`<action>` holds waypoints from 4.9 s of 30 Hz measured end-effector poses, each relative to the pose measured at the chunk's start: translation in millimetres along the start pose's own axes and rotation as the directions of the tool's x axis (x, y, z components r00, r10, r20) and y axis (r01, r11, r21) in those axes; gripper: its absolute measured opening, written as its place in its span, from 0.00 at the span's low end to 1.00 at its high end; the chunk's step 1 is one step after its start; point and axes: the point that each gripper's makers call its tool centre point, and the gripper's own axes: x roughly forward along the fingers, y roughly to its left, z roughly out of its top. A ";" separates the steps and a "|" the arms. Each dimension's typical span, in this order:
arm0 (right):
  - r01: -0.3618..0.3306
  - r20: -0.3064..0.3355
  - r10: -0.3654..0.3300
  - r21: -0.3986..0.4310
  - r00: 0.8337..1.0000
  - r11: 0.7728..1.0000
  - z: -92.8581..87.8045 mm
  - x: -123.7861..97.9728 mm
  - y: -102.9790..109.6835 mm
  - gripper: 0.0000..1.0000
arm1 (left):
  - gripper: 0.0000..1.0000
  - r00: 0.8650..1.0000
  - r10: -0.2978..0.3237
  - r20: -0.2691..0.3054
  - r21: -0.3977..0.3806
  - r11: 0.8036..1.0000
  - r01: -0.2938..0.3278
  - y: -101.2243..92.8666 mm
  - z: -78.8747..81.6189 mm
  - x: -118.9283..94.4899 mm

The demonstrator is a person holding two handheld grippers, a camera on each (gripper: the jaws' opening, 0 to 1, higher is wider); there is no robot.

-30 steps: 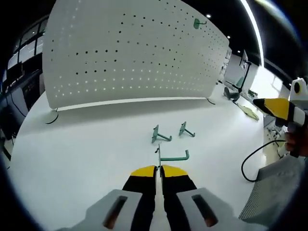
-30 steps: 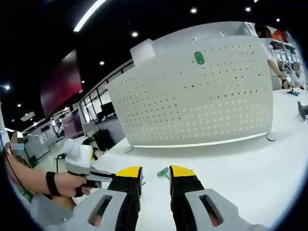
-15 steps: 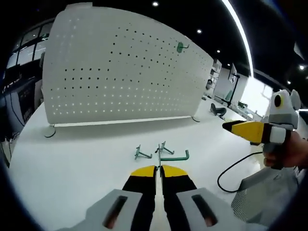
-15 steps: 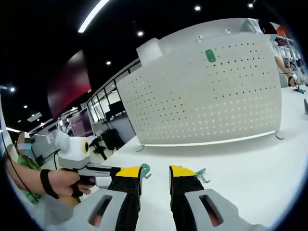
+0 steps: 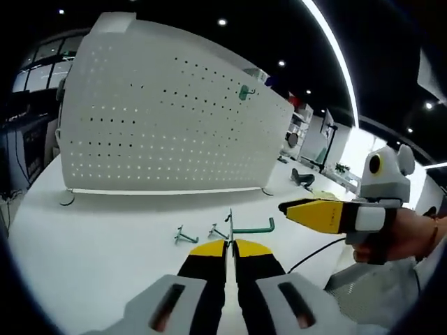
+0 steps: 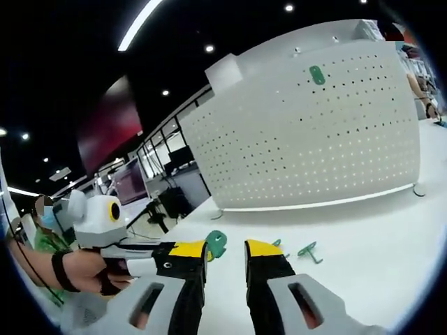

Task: Insert the hook assembly into the mounting plate slot until the hook locks in place.

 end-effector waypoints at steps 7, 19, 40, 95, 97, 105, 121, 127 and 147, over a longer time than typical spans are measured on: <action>-0.021 -0.017 0.022 0.019 1.000 1.000 -4.0 1.5 5.9 0.17 | 0.04 0.999 -0.030 0.033 0.048 0.998 0.028 -14.8 6.3 -5.1; -0.085 -0.021 0.088 0.141 0.996 0.986 -7.0 1.0 18.7 0.06 | 0.04 0.995 -0.071 0.065 0.090 0.994 0.065 -29.8 13.2 -11.5; -0.088 0.014 0.087 0.173 0.996 0.981 6.3 -5.3 24.0 0.01 | 0.05 0.991 -0.086 0.099 0.177 0.982 0.067 -39.0 25.4 -14.0; 0.233 0.244 -0.196 -0.133 0.950 0.963 139.3 -0.8 -44.6 0.01 | 0.53 0.970 -0.102 0.219 0.259 0.965 0.044 -53.7 52.1 -78.0; 0.253 0.257 -0.209 -0.152 0.944 0.955 146.7 0.3 -47.7 0.01 | 0.55 0.970 -0.101 0.220 0.261 0.965 0.042 -53.8 52.5 -79.5; 0.273 0.291 -0.215 -0.178 0.932 0.945 170.4 9.4 -51.0 0.01 | 0.67 0.968 -0.104 0.227 0.278 0.960 0.038 -54.2 52.0 -82.0; 0.325 0.322 -0.253 -0.194 0.912 0.926 200.0 29.5 -66.8 0.01 | 0.80 0.971 -0.076 0.227 0.262 0.965 0.014 -39.2 54.5 -85.7; 0.356 0.339 -0.277 -0.199 0.899 0.913 214.8 35.5 -74.4 0.01 | 0.81 0.975 -0.071 0.210 0.269 0.963 0.012 -34.8 52.0 -85.6; 0.428 0.361 -0.337 -0.211 0.870 0.879 239.3 55.7 -98.4 0.01 | 0.82 0.976 -0.054 0.209 0.264 0.964 -0.003 -22.5 52.7 -89.2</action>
